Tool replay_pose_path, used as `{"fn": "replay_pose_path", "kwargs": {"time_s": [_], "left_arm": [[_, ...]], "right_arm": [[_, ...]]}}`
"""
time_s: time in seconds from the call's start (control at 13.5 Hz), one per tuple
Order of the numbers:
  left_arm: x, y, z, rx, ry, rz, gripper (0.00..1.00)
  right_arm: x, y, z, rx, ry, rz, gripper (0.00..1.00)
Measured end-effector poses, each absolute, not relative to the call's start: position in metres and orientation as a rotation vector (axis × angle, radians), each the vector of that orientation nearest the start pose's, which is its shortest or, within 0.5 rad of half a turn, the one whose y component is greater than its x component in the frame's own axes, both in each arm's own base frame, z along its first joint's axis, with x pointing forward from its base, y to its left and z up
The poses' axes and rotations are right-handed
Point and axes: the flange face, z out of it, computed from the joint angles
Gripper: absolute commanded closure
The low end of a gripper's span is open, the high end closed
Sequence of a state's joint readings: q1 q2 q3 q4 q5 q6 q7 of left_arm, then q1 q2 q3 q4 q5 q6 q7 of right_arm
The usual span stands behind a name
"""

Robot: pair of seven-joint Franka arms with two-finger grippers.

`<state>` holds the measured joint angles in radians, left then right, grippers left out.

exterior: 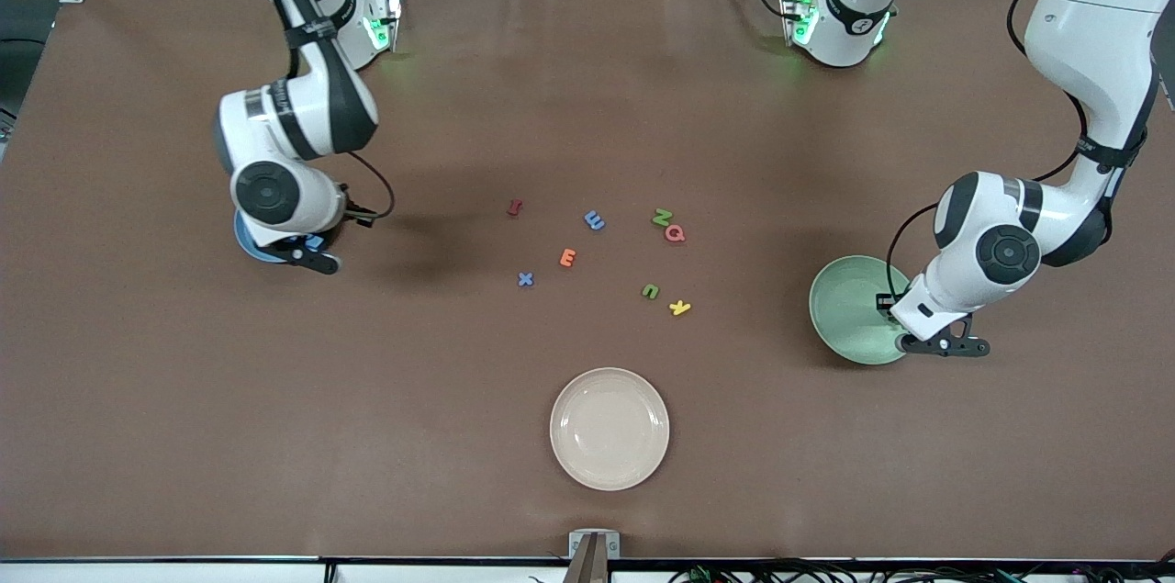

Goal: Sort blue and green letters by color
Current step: 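Place b on the green plate while the right gripper places a on blue, then grasp a green letter with the left gripper while the right grasps blue X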

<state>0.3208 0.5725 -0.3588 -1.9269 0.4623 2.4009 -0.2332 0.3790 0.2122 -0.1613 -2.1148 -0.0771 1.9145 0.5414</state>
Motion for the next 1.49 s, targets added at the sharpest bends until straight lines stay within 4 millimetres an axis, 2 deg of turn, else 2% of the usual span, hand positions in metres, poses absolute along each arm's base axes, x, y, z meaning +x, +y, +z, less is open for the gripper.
{"fn": "replay_pose_path", "kwargs": {"time_s": [0.07, 0.3, 0.37, 0.45, 0.52, 0.67, 0.74, 1.04, 1.26, 1.34, 1.49], "left_arm": [[0.619, -0.012, 0.201, -3.024, 0.159, 0.032, 0.00], [0.619, -0.012, 0.202, -3.025, 0.152, 0.029, 0.00], [0.621, -0.013, 0.204, -3.026, 0.146, 0.021, 0.00], [0.623, -0.017, 0.208, -3.029, 0.134, 0.007, 0.00], [0.626, -0.025, 0.213, -3.036, 0.123, -0.012, 0.00], [0.628, -0.054, 0.226, -3.058, 0.095, -0.054, 0.00], [0.629, -0.071, 0.234, -3.070, 0.070, -0.071, 0.00], [0.624, -0.150, 0.256, -3.077, -0.040, -0.073, 0.01], [0.606, -0.219, 0.258, -3.079, -0.183, -0.089, 0.05], [0.599, -0.245, 0.257, -3.081, -0.236, -0.092, 0.06], [0.586, -0.294, 0.252, -3.090, -0.354, -0.096, 0.14]], "right_arm": [[0.510, 0.087, 0.289, -3.299, 0.434, 0.600, 1.00], [0.509, 0.039, 0.285, -3.267, 0.357, 0.651, 0.99], [0.508, 0.026, 0.284, -3.254, 0.335, 0.665, 0.80], [0.507, 0.012, 0.283, -3.241, 0.315, 0.677, 0.32], [0.506, 0.000, 0.283, -3.229, 0.305, 0.683, 0.00], [0.505, -0.019, 0.283, -3.212, 0.311, 0.688, 0.00], [0.505, -0.021, 0.284, -3.210, 0.314, 0.685, 0.00], [0.506, -0.005, 0.289, -3.195, 0.296, 0.660, 0.00], [0.513, 0.031, 0.299, -3.133, 0.334, 0.586, 0.00], [0.518, 0.048, 0.306, -3.139, 0.357, 0.544, 0.00], [0.528, 0.096, 0.319, -3.155, 0.415, 0.460, 0.00]]}}
